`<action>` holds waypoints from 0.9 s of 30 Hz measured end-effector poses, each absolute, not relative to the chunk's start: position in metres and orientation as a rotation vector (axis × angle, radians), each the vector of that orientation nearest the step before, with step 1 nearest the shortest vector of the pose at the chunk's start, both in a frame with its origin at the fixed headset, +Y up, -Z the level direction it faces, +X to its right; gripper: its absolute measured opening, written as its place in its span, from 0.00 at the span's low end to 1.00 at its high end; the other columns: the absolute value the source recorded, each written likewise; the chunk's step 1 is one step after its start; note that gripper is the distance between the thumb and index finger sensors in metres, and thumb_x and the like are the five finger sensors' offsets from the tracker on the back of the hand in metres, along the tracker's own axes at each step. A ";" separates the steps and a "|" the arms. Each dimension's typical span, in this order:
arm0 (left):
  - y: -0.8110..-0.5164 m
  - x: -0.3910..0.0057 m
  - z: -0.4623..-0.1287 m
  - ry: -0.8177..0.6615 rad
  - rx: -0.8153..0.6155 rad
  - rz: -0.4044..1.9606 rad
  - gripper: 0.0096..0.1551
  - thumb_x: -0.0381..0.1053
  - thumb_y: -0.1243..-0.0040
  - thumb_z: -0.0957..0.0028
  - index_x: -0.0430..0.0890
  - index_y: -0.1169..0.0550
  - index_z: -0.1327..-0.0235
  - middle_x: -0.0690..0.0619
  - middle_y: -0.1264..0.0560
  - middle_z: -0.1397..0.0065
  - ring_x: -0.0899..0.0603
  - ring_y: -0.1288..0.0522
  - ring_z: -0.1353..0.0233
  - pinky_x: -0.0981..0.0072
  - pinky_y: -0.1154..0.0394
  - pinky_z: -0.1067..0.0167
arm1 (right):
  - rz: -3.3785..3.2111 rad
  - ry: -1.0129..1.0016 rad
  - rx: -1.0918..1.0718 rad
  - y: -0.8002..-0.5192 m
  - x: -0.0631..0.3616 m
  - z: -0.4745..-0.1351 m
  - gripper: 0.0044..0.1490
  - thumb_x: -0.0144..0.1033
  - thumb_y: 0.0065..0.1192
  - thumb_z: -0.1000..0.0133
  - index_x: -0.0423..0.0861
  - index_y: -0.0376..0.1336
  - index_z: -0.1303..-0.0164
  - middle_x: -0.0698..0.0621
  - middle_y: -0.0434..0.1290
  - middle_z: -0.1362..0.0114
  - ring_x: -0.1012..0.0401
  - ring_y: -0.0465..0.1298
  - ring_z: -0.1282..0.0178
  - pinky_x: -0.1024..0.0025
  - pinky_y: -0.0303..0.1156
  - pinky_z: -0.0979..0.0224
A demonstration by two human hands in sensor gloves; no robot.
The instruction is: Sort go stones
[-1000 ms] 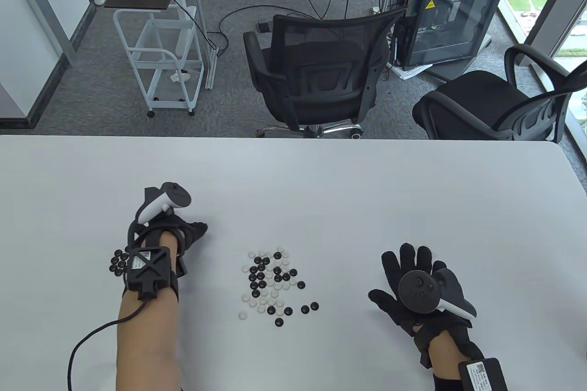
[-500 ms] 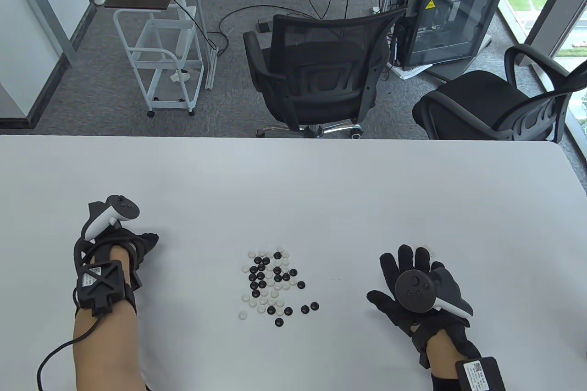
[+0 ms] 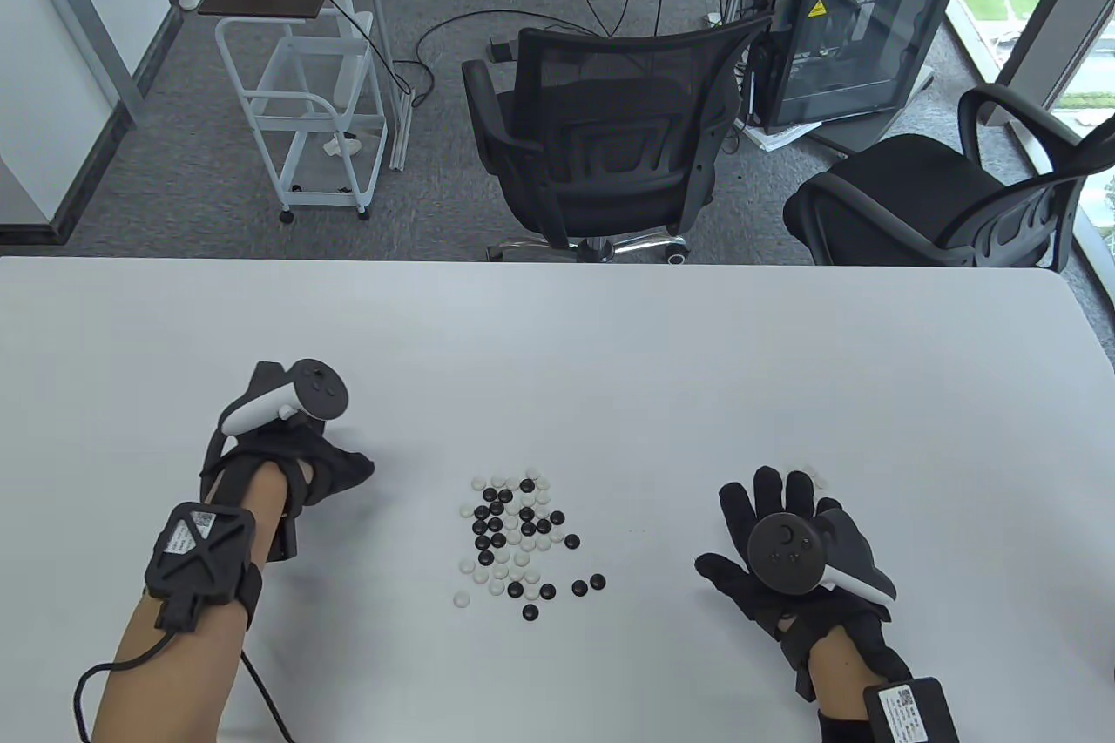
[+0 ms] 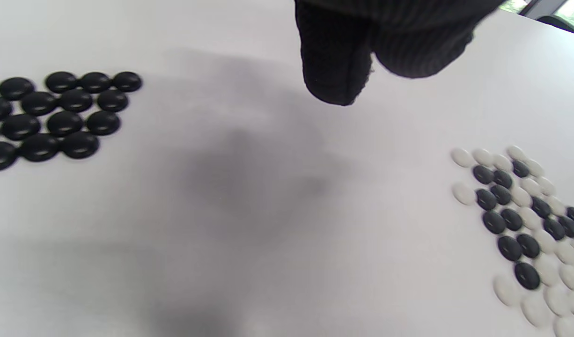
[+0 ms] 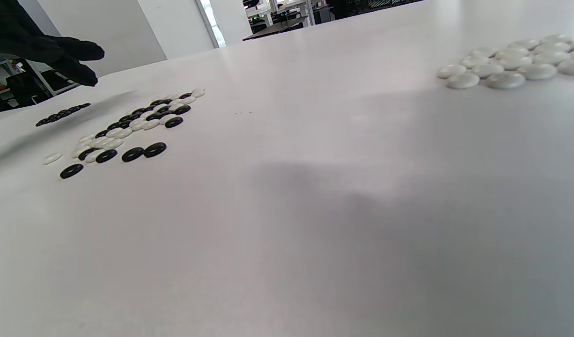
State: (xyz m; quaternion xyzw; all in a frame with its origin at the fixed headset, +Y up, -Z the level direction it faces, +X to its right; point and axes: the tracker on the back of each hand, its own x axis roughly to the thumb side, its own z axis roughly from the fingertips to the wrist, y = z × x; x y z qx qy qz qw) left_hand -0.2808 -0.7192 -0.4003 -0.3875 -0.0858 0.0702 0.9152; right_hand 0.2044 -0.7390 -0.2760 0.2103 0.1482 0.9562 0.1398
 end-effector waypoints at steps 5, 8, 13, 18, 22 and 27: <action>-0.724 -0.221 -0.379 -0.380 -0.813 0.029 0.33 0.62 0.52 0.39 0.57 0.25 0.21 0.35 0.67 0.15 0.23 0.75 0.24 0.15 0.69 0.39 | 2.761 0.435 0.611 -0.739 0.203 -0.276 0.57 0.53 0.41 0.34 0.23 0.33 0.14 0.13 0.25 0.23 0.20 0.22 0.32 0.15 0.23 0.42; -0.730 -0.198 -0.372 -0.452 -0.819 0.004 0.33 0.62 0.53 0.39 0.57 0.27 0.20 0.35 0.68 0.15 0.23 0.76 0.24 0.15 0.69 0.39 | 2.762 0.440 0.616 -0.740 0.202 -0.276 0.57 0.53 0.42 0.34 0.23 0.33 0.14 0.13 0.25 0.23 0.20 0.22 0.32 0.15 0.23 0.42; -0.746 -0.176 -0.368 -0.507 -0.848 0.003 0.34 0.62 0.54 0.39 0.59 0.33 0.17 0.35 0.72 0.17 0.23 0.77 0.25 0.14 0.70 0.39 | 2.763 0.431 0.617 -0.740 0.202 -0.277 0.57 0.52 0.42 0.34 0.23 0.33 0.14 0.13 0.25 0.23 0.20 0.22 0.32 0.15 0.23 0.42; -0.762 -0.172 -0.368 -0.508 -0.874 -0.010 0.35 0.61 0.56 0.40 0.60 0.36 0.17 0.35 0.74 0.18 0.23 0.79 0.26 0.14 0.71 0.40 | 2.762 0.436 0.615 -0.740 0.203 -0.277 0.57 0.52 0.42 0.34 0.23 0.33 0.14 0.13 0.25 0.23 0.20 0.22 0.32 0.15 0.23 0.42; -0.766 -0.185 -0.366 -0.484 -0.886 -0.010 0.34 0.62 0.56 0.40 0.61 0.37 0.17 0.35 0.73 0.18 0.24 0.79 0.26 0.15 0.71 0.40 | 2.761 0.430 0.612 -0.740 0.204 -0.277 0.57 0.52 0.42 0.34 0.23 0.33 0.14 0.13 0.25 0.23 0.20 0.22 0.32 0.15 0.23 0.42; -0.759 -0.228 -0.369 -0.358 -0.884 -0.017 0.34 0.62 0.55 0.40 0.60 0.33 0.18 0.36 0.72 0.17 0.24 0.79 0.25 0.15 0.71 0.39 | 2.761 0.434 0.601 -0.740 0.208 -0.277 0.57 0.52 0.42 0.34 0.23 0.33 0.14 0.13 0.25 0.23 0.20 0.22 0.32 0.15 0.23 0.42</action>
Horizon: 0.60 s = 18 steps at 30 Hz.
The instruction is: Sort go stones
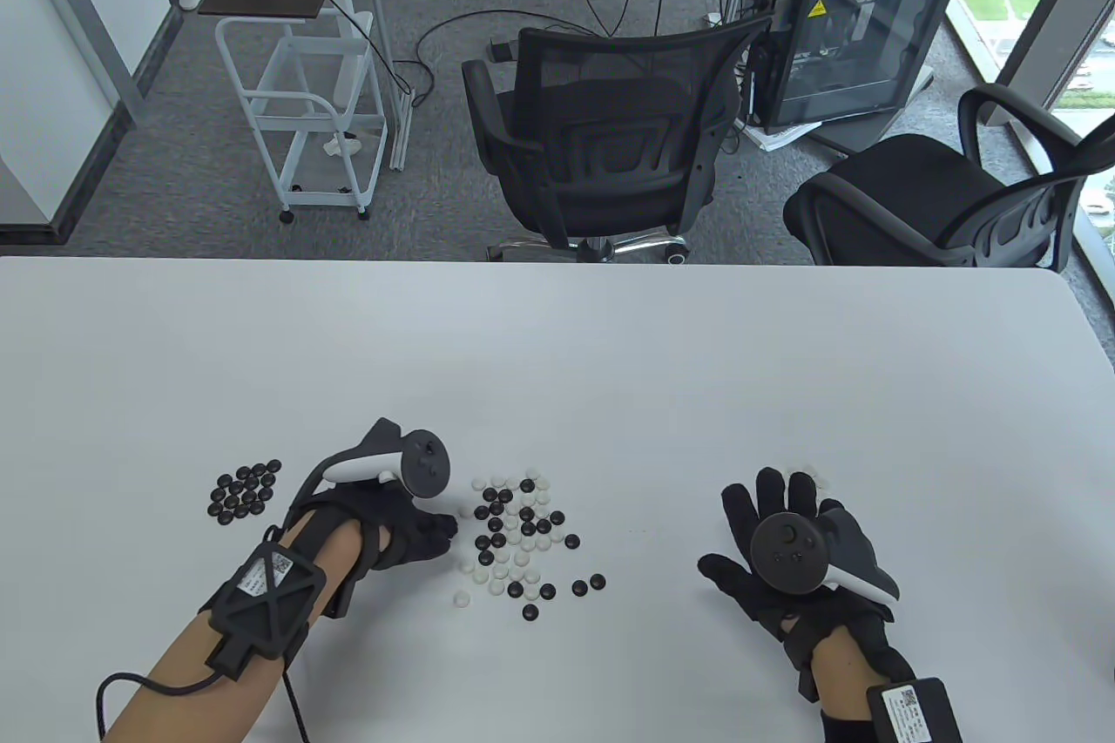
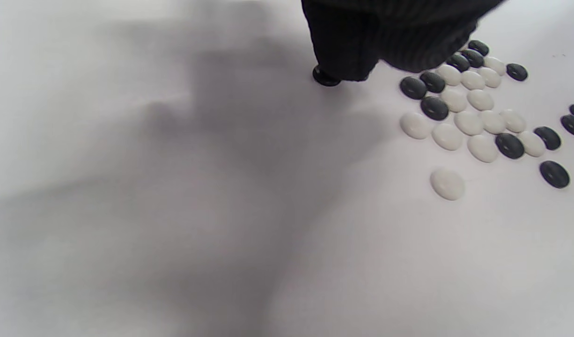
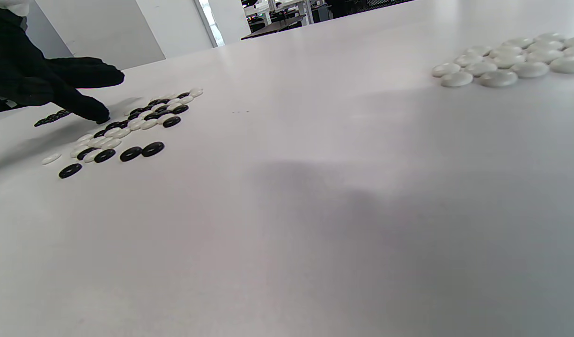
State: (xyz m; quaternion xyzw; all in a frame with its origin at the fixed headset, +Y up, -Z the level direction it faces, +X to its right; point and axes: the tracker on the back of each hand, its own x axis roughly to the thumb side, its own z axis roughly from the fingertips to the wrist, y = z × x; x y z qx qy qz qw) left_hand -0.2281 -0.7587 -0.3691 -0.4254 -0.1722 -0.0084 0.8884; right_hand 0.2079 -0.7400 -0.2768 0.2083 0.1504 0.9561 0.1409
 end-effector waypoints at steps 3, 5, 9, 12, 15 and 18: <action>-0.757 -0.268 -0.383 -0.201 -0.873 0.030 0.34 0.62 0.56 0.40 0.59 0.32 0.18 0.36 0.73 0.18 0.24 0.80 0.26 0.15 0.72 0.40 | 2.763 0.437 0.597 -0.740 0.209 -0.277 0.57 0.52 0.42 0.34 0.23 0.33 0.14 0.13 0.25 0.23 0.20 0.22 0.32 0.15 0.23 0.42; -0.759 -0.298 -0.394 -0.084 -0.867 0.080 0.34 0.62 0.57 0.40 0.60 0.33 0.18 0.37 0.75 0.18 0.24 0.81 0.26 0.15 0.73 0.40 | 2.763 0.441 0.595 -0.740 0.209 -0.277 0.57 0.52 0.42 0.34 0.23 0.33 0.14 0.13 0.25 0.23 0.20 0.22 0.32 0.15 0.23 0.42; -0.756 -0.345 -0.405 0.102 -0.859 0.193 0.35 0.62 0.58 0.40 0.58 0.30 0.18 0.37 0.75 0.18 0.24 0.82 0.26 0.15 0.74 0.41 | 2.753 0.438 0.590 -0.740 0.210 -0.277 0.57 0.52 0.42 0.34 0.23 0.33 0.14 0.13 0.25 0.23 0.20 0.22 0.33 0.15 0.23 0.42; -0.756 -0.361 -0.404 0.159 -0.855 0.209 0.35 0.62 0.58 0.40 0.58 0.30 0.18 0.37 0.76 0.18 0.24 0.82 0.26 0.15 0.74 0.41 | 2.754 0.448 0.598 -0.741 0.208 -0.278 0.57 0.52 0.42 0.34 0.23 0.33 0.14 0.13 0.25 0.23 0.20 0.22 0.32 0.15 0.23 0.42; -0.756 -0.368 -0.403 0.178 -0.851 0.221 0.35 0.62 0.58 0.40 0.58 0.30 0.18 0.38 0.76 0.18 0.24 0.82 0.26 0.15 0.75 0.41 | 2.756 0.457 0.601 -0.743 0.207 -0.278 0.57 0.52 0.42 0.34 0.23 0.33 0.14 0.13 0.25 0.23 0.20 0.22 0.33 0.15 0.23 0.42; -0.755 -0.373 -0.403 0.197 -0.847 0.194 0.36 0.62 0.58 0.40 0.58 0.31 0.17 0.38 0.76 0.18 0.25 0.82 0.26 0.15 0.75 0.41 | 2.755 0.456 0.598 -0.742 0.207 -0.278 0.57 0.52 0.42 0.34 0.23 0.33 0.14 0.13 0.25 0.23 0.20 0.22 0.33 0.15 0.23 0.42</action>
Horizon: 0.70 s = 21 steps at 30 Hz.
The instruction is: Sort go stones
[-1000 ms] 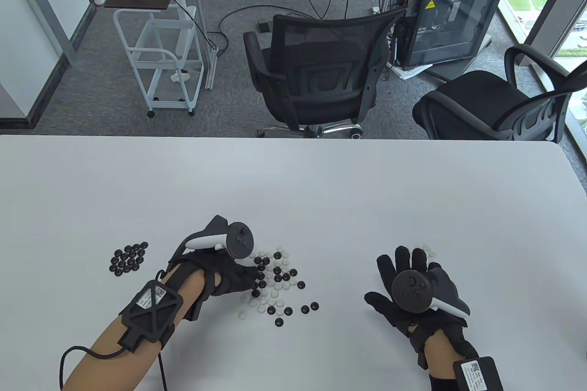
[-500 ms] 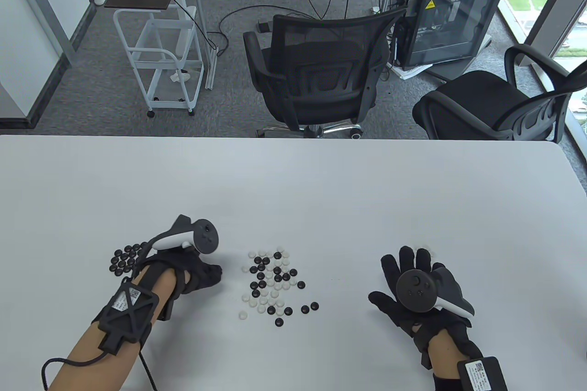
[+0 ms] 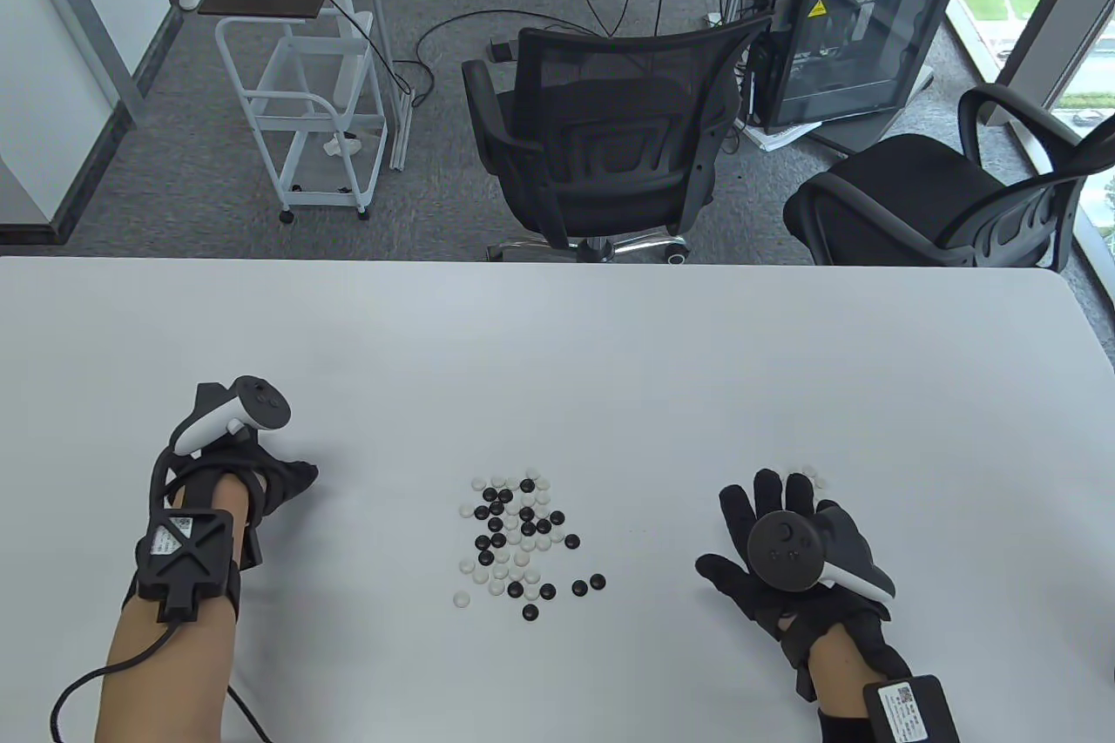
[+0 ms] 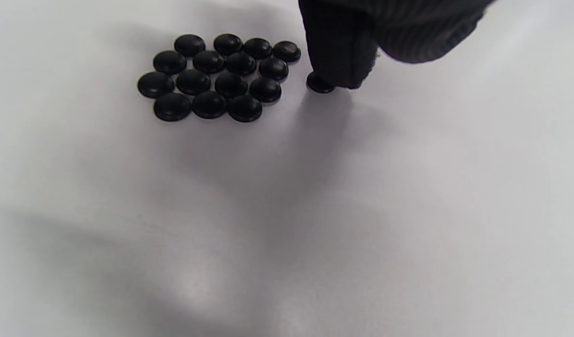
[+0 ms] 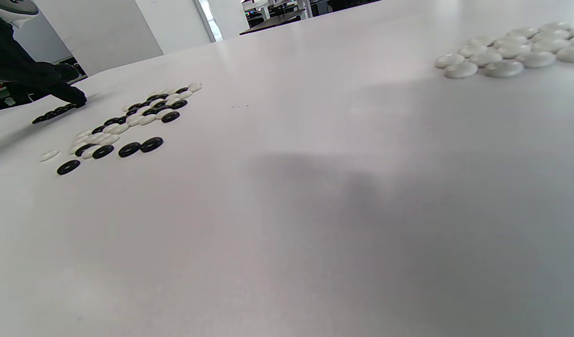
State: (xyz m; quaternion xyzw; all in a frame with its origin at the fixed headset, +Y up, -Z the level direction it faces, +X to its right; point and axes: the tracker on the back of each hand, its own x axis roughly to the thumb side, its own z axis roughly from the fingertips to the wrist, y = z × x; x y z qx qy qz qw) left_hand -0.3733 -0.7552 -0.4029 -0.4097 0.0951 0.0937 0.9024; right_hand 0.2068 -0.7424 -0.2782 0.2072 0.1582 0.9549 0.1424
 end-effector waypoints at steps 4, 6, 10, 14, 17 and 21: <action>-0.755 -0.382 -0.401 0.240 -0.855 0.213 0.36 0.63 0.58 0.41 0.58 0.33 0.16 0.38 0.77 0.18 0.24 0.83 0.27 0.15 0.76 0.41 | 2.753 0.462 0.597 -0.743 0.206 -0.279 0.57 0.52 0.42 0.34 0.23 0.33 0.14 0.13 0.25 0.23 0.20 0.22 0.32 0.15 0.23 0.42; -0.753 -0.382 -0.401 0.230 -0.853 0.228 0.36 0.63 0.58 0.41 0.59 0.34 0.16 0.38 0.77 0.19 0.24 0.83 0.27 0.15 0.76 0.41 | 2.753 0.466 0.600 -0.743 0.206 -0.279 0.57 0.52 0.42 0.34 0.23 0.33 0.14 0.13 0.25 0.23 0.20 0.22 0.33 0.15 0.23 0.42; -0.739 -0.368 -0.401 0.140 -0.815 0.255 0.37 0.63 0.58 0.40 0.58 0.36 0.15 0.37 0.78 0.19 0.24 0.83 0.27 0.15 0.76 0.41 | 2.753 0.467 0.601 -0.744 0.206 -0.279 0.57 0.52 0.42 0.34 0.23 0.33 0.14 0.13 0.25 0.23 0.20 0.22 0.32 0.15 0.23 0.42; -0.723 -0.330 -0.397 -0.010 -0.803 0.182 0.36 0.63 0.57 0.40 0.57 0.34 0.16 0.36 0.76 0.18 0.24 0.82 0.26 0.15 0.75 0.41 | 2.751 0.467 0.590 -0.744 0.208 -0.280 0.57 0.52 0.42 0.34 0.23 0.33 0.14 0.13 0.25 0.23 0.20 0.22 0.32 0.15 0.23 0.42; -0.718 -0.295 -0.390 -0.124 -0.804 0.124 0.36 0.63 0.57 0.40 0.56 0.31 0.17 0.35 0.74 0.17 0.23 0.81 0.26 0.15 0.74 0.41 | 2.752 0.466 0.589 -0.744 0.208 -0.280 0.57 0.52 0.42 0.34 0.23 0.33 0.14 0.13 0.25 0.23 0.20 0.22 0.32 0.15 0.23 0.42; -0.718 -0.246 -0.380 -0.283 -0.812 0.039 0.35 0.63 0.56 0.40 0.57 0.30 0.17 0.35 0.72 0.16 0.23 0.79 0.25 0.15 0.72 0.40 | 2.752 0.463 0.598 -0.744 0.206 -0.280 0.57 0.52 0.42 0.34 0.23 0.34 0.14 0.13 0.25 0.23 0.20 0.22 0.32 0.15 0.23 0.42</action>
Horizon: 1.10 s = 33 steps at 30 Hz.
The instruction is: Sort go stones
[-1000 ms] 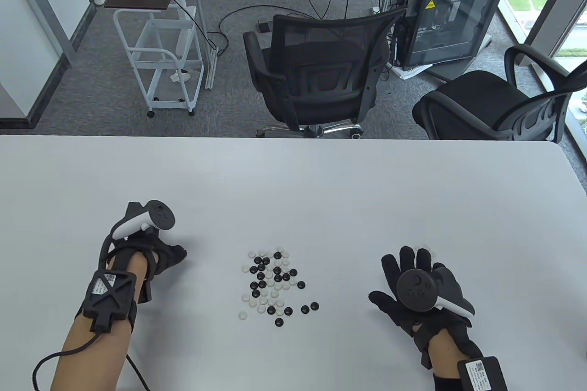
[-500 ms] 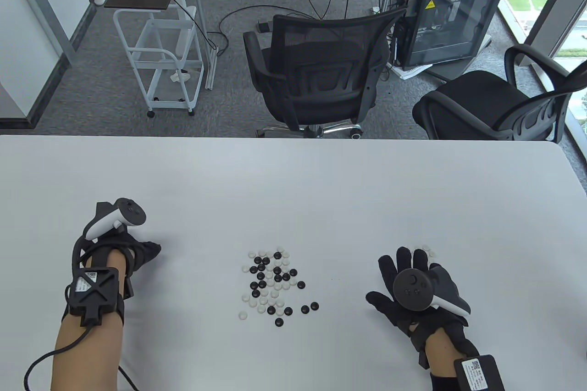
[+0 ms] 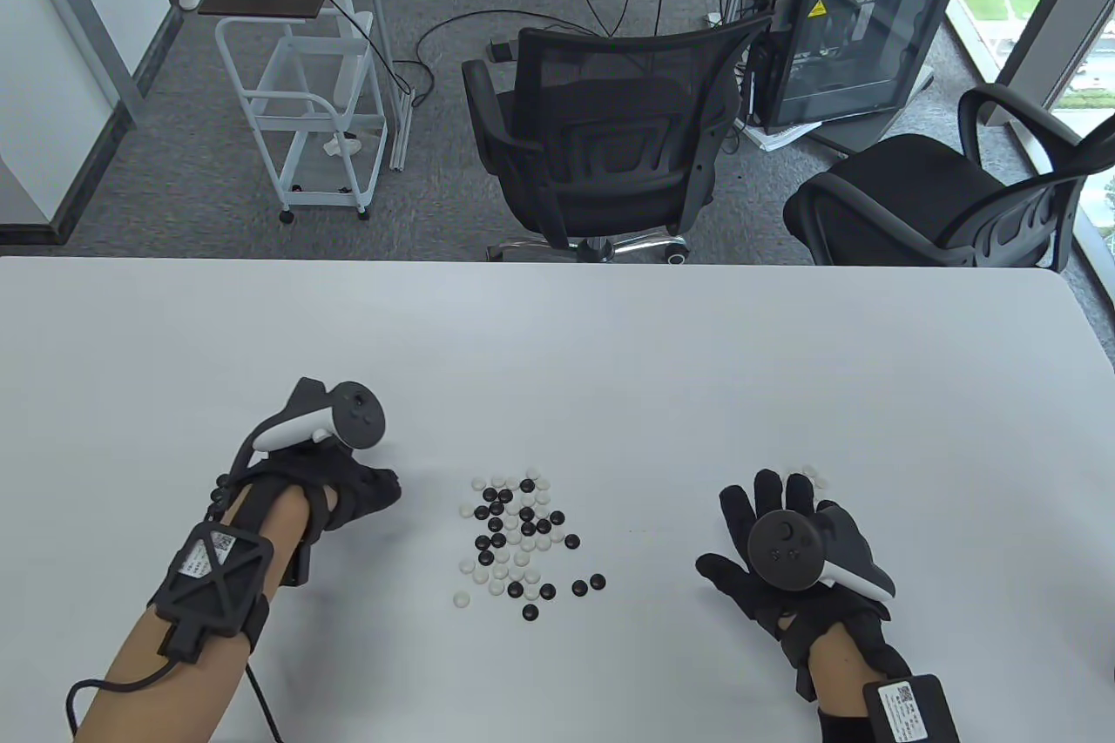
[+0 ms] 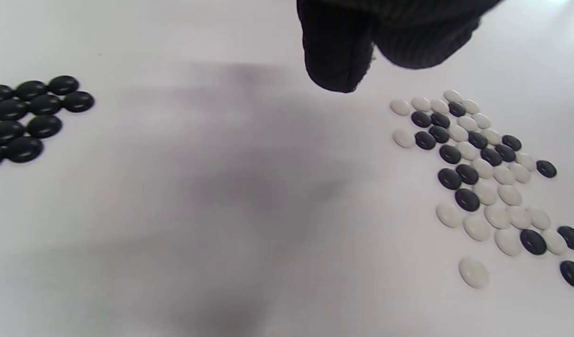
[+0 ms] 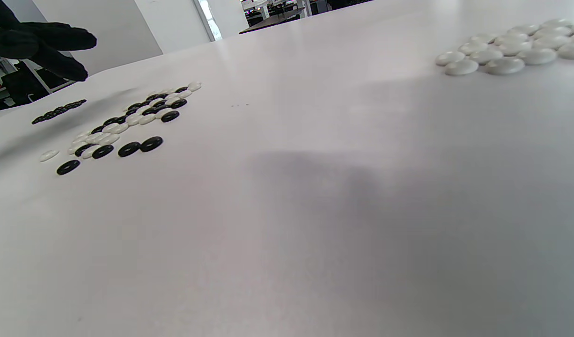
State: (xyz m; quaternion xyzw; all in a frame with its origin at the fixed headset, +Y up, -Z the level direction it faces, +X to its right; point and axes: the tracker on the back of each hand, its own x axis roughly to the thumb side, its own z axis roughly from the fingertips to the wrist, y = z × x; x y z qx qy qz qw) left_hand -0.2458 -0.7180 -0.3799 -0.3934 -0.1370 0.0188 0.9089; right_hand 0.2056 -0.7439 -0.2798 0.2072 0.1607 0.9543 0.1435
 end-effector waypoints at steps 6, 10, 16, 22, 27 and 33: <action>-0.732 -0.193 -0.371 -0.419 -0.826 -0.019 0.35 0.62 0.56 0.39 0.57 0.34 0.16 0.35 0.73 0.17 0.23 0.79 0.26 0.15 0.72 0.40 | 2.751 0.458 0.610 -0.743 0.203 -0.279 0.57 0.52 0.42 0.34 0.23 0.34 0.14 0.13 0.25 0.23 0.20 0.22 0.32 0.15 0.23 0.42; -0.751 -0.174 -0.372 -0.459 -0.872 0.024 0.36 0.61 0.57 0.39 0.58 0.39 0.15 0.35 0.76 0.19 0.23 0.81 0.27 0.15 0.74 0.41 | 2.751 0.453 0.608 -0.744 0.204 -0.279 0.57 0.52 0.42 0.34 0.23 0.34 0.14 0.13 0.25 0.23 0.20 0.22 0.32 0.15 0.23 0.42; -0.767 -0.167 -0.372 -0.455 -0.892 -0.017 0.37 0.61 0.59 0.39 0.57 0.42 0.14 0.34 0.77 0.20 0.23 0.82 0.27 0.14 0.74 0.41 | 2.751 0.445 0.605 -0.743 0.207 -0.278 0.57 0.52 0.42 0.34 0.23 0.34 0.14 0.13 0.25 0.23 0.20 0.22 0.32 0.15 0.23 0.42; -0.762 -0.183 -0.368 -0.440 -0.904 0.018 0.36 0.61 0.58 0.40 0.56 0.35 0.16 0.35 0.74 0.18 0.23 0.80 0.26 0.14 0.72 0.41 | 2.754 0.454 0.590 -0.744 0.212 -0.279 0.57 0.52 0.42 0.34 0.23 0.34 0.14 0.13 0.25 0.23 0.20 0.22 0.32 0.15 0.23 0.42; -0.756 -0.223 -0.376 -0.313 -0.897 0.010 0.35 0.61 0.57 0.40 0.57 0.29 0.19 0.36 0.72 0.17 0.23 0.78 0.26 0.15 0.72 0.41 | 2.755 0.450 0.585 -0.744 0.215 -0.278 0.57 0.52 0.42 0.34 0.23 0.34 0.14 0.13 0.25 0.23 0.20 0.22 0.32 0.15 0.23 0.42; -0.752 -0.291 -0.395 -0.054 -0.876 0.021 0.34 0.61 0.56 0.40 0.58 0.28 0.19 0.37 0.72 0.18 0.24 0.79 0.26 0.15 0.72 0.41 | 2.758 0.456 0.591 -0.746 0.213 -0.279 0.57 0.52 0.42 0.34 0.23 0.34 0.14 0.13 0.25 0.23 0.20 0.22 0.32 0.15 0.23 0.42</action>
